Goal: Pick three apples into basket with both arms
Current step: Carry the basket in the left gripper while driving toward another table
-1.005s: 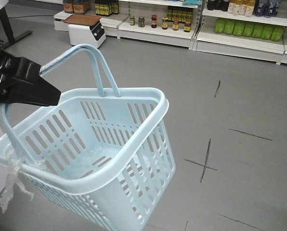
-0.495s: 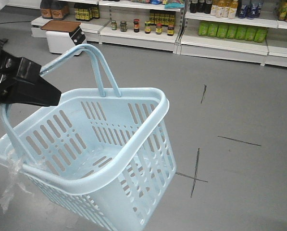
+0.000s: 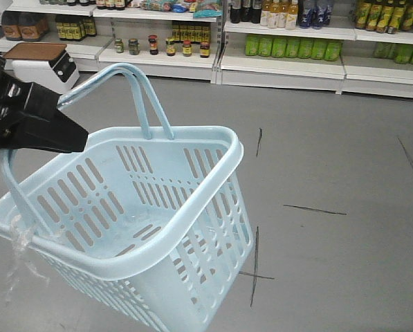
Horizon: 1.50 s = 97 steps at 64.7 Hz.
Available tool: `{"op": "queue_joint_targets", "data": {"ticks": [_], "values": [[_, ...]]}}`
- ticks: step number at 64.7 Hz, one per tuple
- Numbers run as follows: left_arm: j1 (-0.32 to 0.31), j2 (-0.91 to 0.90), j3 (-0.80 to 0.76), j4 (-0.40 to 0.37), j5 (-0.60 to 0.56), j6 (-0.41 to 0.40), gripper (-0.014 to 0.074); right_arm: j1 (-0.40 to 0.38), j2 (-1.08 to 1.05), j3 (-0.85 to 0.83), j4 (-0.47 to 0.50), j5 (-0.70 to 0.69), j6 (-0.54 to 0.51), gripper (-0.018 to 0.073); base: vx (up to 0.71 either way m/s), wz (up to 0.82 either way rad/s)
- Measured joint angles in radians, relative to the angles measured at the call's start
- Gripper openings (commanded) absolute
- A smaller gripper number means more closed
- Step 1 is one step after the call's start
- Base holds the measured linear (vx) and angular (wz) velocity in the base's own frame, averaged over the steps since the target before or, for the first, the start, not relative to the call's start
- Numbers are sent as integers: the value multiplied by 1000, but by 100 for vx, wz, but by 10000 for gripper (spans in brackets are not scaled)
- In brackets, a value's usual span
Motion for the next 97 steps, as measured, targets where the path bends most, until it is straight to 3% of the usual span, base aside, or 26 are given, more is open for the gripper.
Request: {"op": "queue_joint_targets", "data": {"ticks": [55, 97], "values": [[0, 0, 0, 0, 0, 0, -7, 0, 0, 0, 0, 0, 0, -5, 23, -28], [0, 0, 0, 0, 0, 0, -7, 0, 0, 0, 0, 0, 0, -5, 15, -49]]}}
